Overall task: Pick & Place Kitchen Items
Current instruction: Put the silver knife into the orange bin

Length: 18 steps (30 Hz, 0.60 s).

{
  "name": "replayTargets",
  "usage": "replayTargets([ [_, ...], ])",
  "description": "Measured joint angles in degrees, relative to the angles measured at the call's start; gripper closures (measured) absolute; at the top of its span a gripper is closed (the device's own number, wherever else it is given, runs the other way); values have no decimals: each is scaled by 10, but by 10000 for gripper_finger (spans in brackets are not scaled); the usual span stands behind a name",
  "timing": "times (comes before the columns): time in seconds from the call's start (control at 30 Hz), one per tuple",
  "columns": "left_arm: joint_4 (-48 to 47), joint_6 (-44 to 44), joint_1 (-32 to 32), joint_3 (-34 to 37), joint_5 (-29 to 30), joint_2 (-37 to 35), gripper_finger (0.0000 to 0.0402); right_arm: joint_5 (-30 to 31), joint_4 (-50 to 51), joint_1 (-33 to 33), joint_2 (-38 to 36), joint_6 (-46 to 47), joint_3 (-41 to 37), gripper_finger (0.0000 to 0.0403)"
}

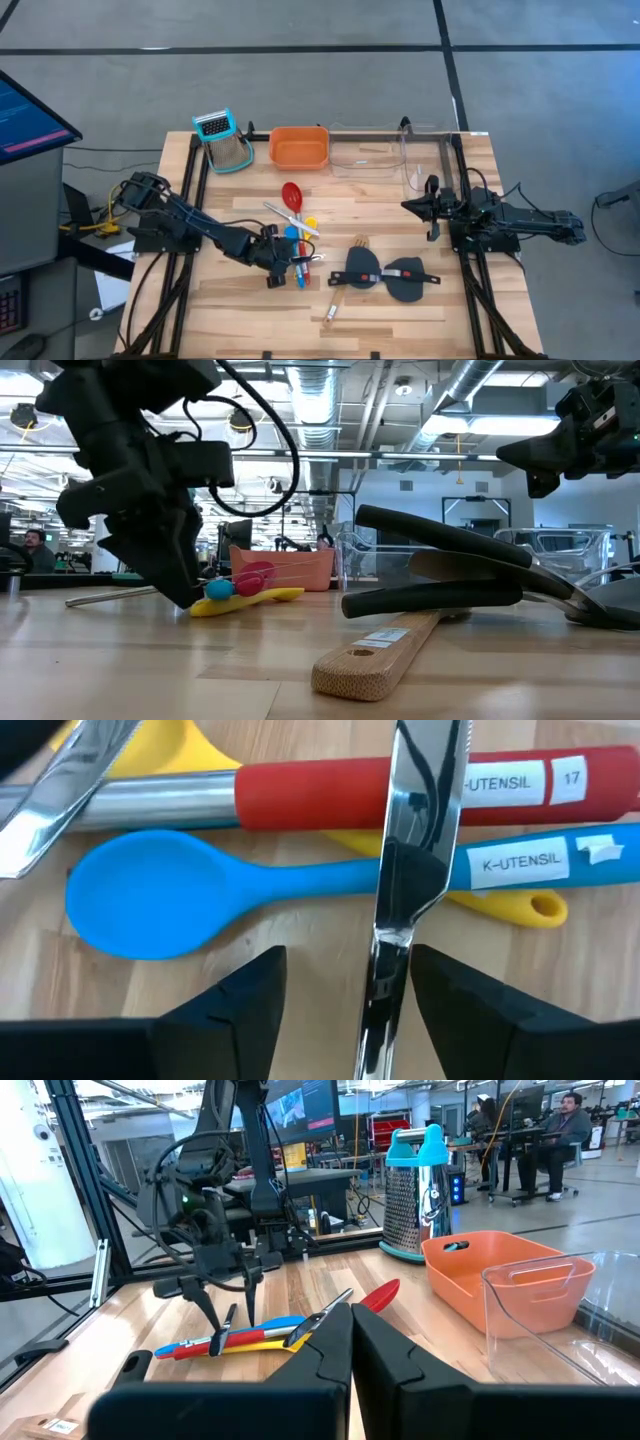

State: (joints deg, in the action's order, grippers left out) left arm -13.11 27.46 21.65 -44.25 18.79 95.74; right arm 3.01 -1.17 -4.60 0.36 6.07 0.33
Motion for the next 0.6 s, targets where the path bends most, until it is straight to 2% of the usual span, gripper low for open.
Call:
replayTargets([
  [0.27, 11, 3, 0, 0, -1, 8, 226, 0, 0, 0, 0, 0, 0, 403],
  [0.6, 27, 18, 0, -1, 0, 15, 304, 0, 0, 0, 0, 0, 0, 403],
])
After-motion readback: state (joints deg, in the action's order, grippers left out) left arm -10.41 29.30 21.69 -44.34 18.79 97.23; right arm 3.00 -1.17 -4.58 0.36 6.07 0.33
